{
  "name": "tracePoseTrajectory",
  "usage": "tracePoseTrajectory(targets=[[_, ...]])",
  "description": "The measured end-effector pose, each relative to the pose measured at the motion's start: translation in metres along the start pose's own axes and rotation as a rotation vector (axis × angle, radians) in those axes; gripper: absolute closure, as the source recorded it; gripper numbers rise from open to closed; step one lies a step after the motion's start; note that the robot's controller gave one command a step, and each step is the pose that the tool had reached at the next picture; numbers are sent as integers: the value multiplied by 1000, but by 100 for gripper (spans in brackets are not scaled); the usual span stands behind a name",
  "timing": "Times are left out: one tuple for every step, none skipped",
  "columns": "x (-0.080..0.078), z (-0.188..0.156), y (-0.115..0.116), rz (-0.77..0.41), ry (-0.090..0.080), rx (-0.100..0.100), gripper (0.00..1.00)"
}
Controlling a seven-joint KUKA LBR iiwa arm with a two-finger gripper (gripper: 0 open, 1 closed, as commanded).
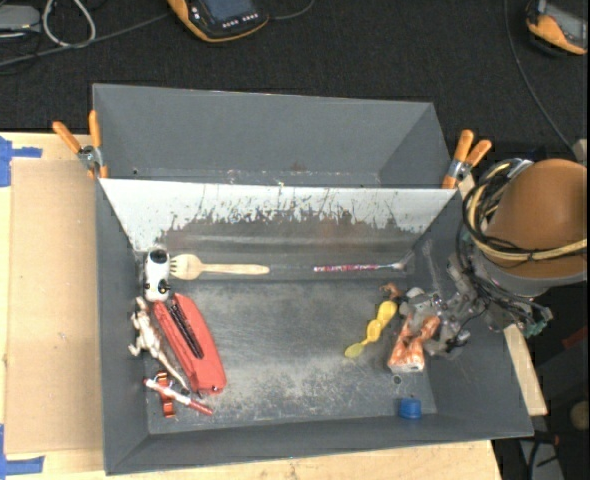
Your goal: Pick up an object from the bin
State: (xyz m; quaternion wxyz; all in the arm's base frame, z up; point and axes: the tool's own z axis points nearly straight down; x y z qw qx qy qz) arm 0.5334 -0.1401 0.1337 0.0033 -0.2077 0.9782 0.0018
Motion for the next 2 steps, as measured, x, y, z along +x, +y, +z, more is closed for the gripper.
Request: tracePoseTrajectory(targets=[[0, -49, 1, 1, 0, -1, 100], [-1, -71, 1, 3, 0, -2, 100]])
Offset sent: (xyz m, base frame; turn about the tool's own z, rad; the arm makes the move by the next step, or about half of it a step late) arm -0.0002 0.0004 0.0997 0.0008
